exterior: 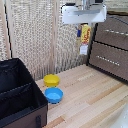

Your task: Position your gripper near the granola bar, please. Lightly grip the granola bar with your gripping tool. Relocate your gripper along with the granola bar toward the leading division of the caddy with caution. Gently release the granola bar into the leading division of the caddy.

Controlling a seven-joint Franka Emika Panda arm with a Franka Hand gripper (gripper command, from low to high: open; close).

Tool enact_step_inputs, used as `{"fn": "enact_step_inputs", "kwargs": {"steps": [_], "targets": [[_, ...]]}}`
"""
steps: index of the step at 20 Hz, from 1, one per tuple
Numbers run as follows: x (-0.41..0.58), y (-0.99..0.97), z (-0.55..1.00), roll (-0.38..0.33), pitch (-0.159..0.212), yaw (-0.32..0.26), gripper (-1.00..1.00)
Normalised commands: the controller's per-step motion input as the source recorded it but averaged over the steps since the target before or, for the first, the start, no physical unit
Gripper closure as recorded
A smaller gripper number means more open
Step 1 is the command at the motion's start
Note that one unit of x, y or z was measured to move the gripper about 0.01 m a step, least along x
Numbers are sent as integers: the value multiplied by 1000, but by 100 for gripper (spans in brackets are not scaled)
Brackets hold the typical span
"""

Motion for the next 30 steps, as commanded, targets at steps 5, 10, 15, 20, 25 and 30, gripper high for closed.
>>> {"fn": "enact_step_inputs", "kwargs": {"steps": [5, 10, 15, 20, 25, 30], "targets": [[0, 632, 0, 7, 10, -171, 100], [0, 720, 72, 0, 0, -138, 100], [0, 742, 81, 0, 0, -133, 100], [0, 754, 75, 0, 0, -133, 100], [0, 760, 27, -1, 0, -140, 100], [0, 742, 52, -8, -1, -151, 100]]}}
